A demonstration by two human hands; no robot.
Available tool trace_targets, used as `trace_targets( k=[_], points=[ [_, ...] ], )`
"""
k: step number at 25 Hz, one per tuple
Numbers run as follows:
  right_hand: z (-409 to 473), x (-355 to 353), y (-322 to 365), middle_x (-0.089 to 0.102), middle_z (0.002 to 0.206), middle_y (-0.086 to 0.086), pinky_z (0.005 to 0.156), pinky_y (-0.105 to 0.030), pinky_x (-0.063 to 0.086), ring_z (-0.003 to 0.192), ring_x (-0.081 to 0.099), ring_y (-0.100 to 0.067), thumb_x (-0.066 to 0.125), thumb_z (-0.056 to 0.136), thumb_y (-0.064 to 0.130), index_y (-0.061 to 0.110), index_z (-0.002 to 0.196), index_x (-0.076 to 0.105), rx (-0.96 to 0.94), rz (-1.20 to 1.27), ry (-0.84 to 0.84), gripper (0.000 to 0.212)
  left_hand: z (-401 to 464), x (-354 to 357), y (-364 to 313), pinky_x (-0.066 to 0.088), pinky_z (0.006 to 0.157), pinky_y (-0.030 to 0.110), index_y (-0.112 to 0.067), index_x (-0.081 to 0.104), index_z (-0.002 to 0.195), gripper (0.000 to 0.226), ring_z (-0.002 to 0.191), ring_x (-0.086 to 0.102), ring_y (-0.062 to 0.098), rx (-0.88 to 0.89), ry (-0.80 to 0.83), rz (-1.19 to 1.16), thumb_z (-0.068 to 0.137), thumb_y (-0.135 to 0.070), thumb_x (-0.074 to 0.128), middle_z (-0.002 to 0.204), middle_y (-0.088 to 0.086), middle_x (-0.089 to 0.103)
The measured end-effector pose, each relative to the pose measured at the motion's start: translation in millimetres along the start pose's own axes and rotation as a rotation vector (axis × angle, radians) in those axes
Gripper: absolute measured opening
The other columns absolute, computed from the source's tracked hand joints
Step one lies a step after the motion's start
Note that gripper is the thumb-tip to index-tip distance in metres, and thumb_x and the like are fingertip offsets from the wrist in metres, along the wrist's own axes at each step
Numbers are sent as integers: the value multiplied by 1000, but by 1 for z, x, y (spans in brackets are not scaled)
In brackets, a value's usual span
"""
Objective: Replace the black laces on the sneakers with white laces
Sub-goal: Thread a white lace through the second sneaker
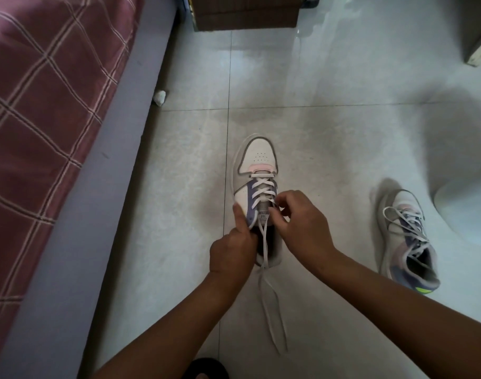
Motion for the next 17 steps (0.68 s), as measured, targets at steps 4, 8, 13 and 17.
trace_targets(
  k=[4, 8, 13, 17],
  points=[
    [9, 5, -5, 60, 103, -7, 62, -28, 36, 86, 60, -24, 43, 97, 23, 9, 107, 54, -16, -513, 192, 19, -5, 1, -6, 32, 31, 12, 2, 69, 107, 64, 25, 40, 8, 88, 27, 34, 53, -24, 91, 37, -1, 49],
    [24, 2, -24, 58, 88, -6, 64, -26, 34, 80, 54, -19, 50, 96, 17, 9, 88, 60, 227, 71, 354, 15, -3, 2, -3, 36, 40, 16, 5, 51, 130, 70, 39, 55, 13, -5, 201, 19, 75, -29, 76, 53, 1, 59],
    [17, 3, -34, 63, 76, -1, 67, -22, 49, 71, 58, -12, 55, 93, 14, 12, 81, 65, 552, 859, 381, 15, 2, 10, -3, 41, 63, 27, -10, 3, 150, 60, 78, 65, 23, -137, 293, -151, 101, -34, 28, 93, 5, 67],
    [14, 0, -32, 68, 76, 2, 70, -20, 54, 72, 63, -8, 66, 86, 16, 17, 79, 67, 303, 557, 231, 7, 0, 11, -2, 44, 65, 28, -8, 2, 149, 61, 80, 66, 23, -187, 317, -178, 101, -34, 28, 93, 5, 67]
  ],
)
Point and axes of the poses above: each hand's wrist, its own z-axis towards the middle knuckle, its own x-axis out of the palm, y = z × x, the point moved 3 cm from there along z, towards the middle knuckle
